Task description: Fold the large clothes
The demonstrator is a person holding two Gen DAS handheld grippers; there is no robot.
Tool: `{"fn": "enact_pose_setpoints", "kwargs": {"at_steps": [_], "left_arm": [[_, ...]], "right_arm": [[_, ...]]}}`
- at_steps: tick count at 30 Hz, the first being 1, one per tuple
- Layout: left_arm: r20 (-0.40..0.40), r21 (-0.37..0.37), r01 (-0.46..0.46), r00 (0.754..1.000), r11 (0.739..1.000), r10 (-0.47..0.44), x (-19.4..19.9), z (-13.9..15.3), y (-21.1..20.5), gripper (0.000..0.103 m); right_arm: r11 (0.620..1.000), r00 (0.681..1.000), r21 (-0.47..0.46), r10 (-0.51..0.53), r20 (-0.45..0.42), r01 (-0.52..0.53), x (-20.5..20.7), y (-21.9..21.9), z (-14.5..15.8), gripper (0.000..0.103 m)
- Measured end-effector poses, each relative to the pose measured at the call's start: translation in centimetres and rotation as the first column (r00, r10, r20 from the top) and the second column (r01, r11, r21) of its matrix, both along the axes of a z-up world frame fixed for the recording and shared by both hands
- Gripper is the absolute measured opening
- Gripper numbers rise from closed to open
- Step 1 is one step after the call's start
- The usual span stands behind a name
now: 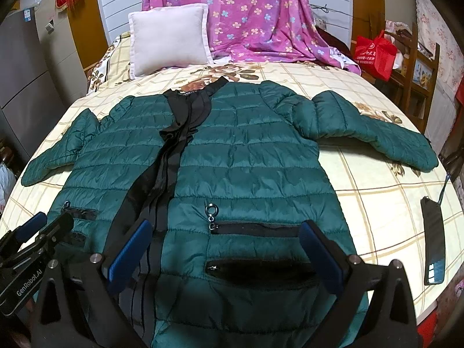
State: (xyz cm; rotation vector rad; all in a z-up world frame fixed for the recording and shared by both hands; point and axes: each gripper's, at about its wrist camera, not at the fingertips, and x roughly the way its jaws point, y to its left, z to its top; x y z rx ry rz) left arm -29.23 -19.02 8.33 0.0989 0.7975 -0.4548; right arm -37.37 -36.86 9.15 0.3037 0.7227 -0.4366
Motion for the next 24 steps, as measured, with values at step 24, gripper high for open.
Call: {"fn": "enact_pose_setpoints", "kwargs": {"at_steps": [24], "left_arm": [[0.007, -0.012, -0.006, 1.000, 1.000, 0.006, 0.24, 0.37, 0.19, 0.048]], "right_arm": [[1.000, 1.000, 0.016, 0.004, 0.008, -0.004, 0.95, -0.09, 0.44, 0.103]]}}
